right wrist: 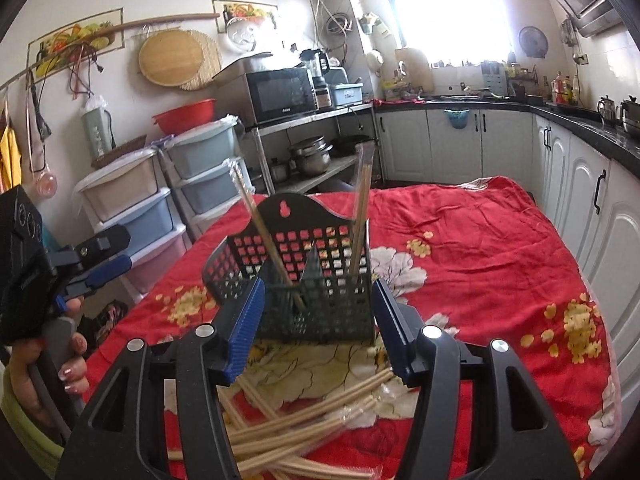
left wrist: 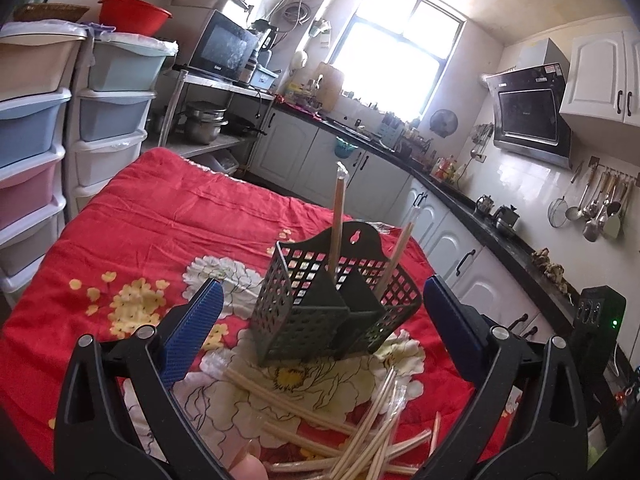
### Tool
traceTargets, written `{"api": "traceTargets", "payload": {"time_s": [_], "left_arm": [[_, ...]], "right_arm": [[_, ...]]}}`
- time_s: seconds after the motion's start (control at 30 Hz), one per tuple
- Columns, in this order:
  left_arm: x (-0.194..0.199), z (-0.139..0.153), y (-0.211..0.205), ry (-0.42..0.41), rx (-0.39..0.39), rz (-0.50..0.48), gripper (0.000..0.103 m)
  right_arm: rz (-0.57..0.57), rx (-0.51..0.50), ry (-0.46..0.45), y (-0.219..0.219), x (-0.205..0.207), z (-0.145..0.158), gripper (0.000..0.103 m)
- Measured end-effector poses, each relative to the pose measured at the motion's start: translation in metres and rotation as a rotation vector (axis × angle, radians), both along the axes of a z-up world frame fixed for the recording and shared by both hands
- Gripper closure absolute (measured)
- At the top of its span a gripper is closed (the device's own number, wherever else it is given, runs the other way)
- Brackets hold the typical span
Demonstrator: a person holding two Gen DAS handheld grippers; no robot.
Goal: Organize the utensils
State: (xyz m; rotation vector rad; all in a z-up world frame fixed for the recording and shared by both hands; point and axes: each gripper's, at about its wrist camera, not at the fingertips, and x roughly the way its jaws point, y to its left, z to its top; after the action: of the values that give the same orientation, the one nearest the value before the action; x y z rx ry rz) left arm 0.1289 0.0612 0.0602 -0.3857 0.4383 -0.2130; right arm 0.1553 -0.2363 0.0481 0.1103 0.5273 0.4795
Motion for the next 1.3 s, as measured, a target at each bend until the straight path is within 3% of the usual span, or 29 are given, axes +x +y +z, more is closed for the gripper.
{"api": "traceTargets", "payload": {"time_s": [0.53, 1.3], "left_arm": [[-0.008, -0.026, 0.002, 0.071, 0.037, 0.006, 0.011], [0.009, -0.094, 0.005, 0.274, 0.049, -0.009, 0.011]], "right_arm": [[0.068, -0.046, 0.074, 0.016, -0.017, -0.028, 0.049], [0.063, -0.094, 0.225, 0.014, -0.008, -0.082, 0.049]]}}
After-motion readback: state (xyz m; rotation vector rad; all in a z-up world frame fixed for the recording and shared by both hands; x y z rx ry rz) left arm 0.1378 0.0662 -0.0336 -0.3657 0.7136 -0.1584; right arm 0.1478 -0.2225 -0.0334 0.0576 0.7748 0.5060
